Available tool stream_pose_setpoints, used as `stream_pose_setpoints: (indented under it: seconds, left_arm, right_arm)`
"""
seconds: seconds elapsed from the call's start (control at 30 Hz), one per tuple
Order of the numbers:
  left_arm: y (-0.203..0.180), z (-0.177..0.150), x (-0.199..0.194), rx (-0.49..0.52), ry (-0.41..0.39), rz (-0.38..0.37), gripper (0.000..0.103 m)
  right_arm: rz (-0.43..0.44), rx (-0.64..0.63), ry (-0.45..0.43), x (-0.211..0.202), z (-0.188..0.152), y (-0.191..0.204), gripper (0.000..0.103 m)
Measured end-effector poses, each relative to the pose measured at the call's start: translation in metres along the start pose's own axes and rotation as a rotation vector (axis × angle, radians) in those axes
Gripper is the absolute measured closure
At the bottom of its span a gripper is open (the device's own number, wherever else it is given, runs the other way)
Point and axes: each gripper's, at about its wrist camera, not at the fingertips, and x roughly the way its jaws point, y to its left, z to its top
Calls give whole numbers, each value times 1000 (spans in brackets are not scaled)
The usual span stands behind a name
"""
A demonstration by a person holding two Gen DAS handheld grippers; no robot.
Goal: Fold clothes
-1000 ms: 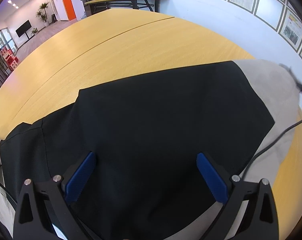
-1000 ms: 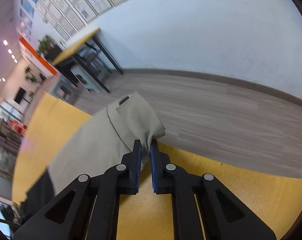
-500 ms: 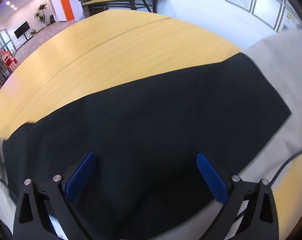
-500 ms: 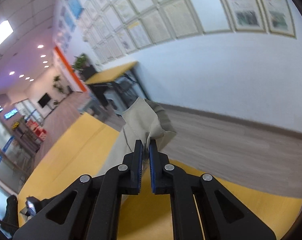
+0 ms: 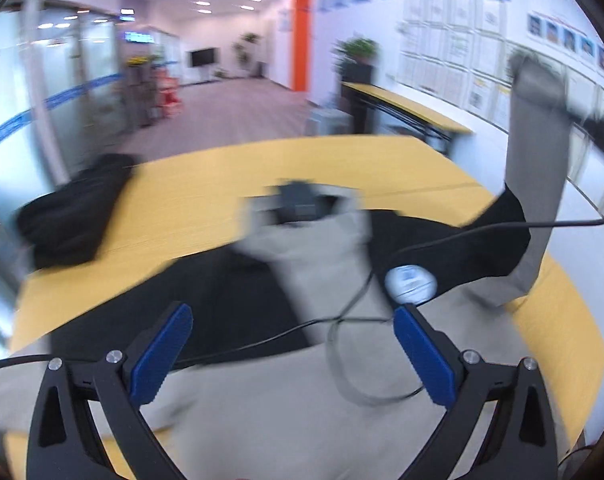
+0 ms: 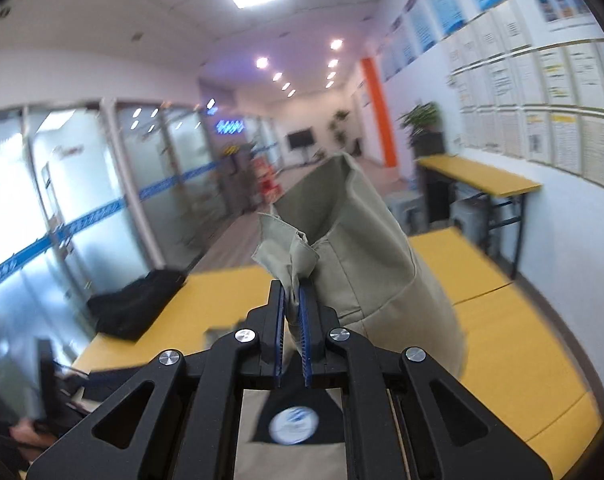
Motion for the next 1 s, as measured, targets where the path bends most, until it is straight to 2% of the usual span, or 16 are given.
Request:
stream_pose_setpoints:
  seconds: [0.03,0.1,0.23,0.33,0.43,0.5,0.63,0.67,0.73,0.77,0.83,0.9,0.93,0.97,1.0]
  left_arm:
    - [25,-8,-8,-29,-8,26,0]
    - [71,-21,-50,-77,-24,77,0]
    - [154,-50,-110,-115,-55,175,0]
    - [204,-70,-136,-149,-64,187,0]
    - [227,-85,-140,-167,-73,169,0]
    - [230,-89,-131,-167,-73,141,0]
    - [209,-78,-98,-135,-93,43,0]
    - [203,-72,-90,-118,-107,11,0]
    - [188,-56,-74,-81,-137,-53,0]
    - [179,-47,-67,-62,-153,-88,0]
    - [158,-31,-48,-30,-175,-172,0]
    - [132,-18,-20,-7,-175,-268,0]
    - [116,-13,-3,8,-168,-311,0]
    - [98,-13,18,29,-153,-324,0]
    - [80,-17,41,54,-131,-301,0]
  right_arm:
    - [18,-14,38,20,-15,23,97]
    - [55,-43,115,60,-44,68,97]
    - [132,-94,269,134,-110,148,97]
    - [203,-137,361,170,-167,202,97]
    - [264,-206,420,190,-213,249,97]
    - [287,-241,452,206,-232,268,96]
    - [326,-256,542,222,-261,294,88]
    - [331,-267,560,221,-261,297,84]
    - [364,-250,570,210,-257,292,62]
    - [378,-223,561,201,-251,285,56]
    - [361,-120,494,174,-231,249,37]
    - [308,-39,438,150,-214,206,26]
    - [258,-23,426,141,-209,181,25]
    - [207,-7,414,132,-203,155,24]
    - [156,9,402,124,-198,130,24]
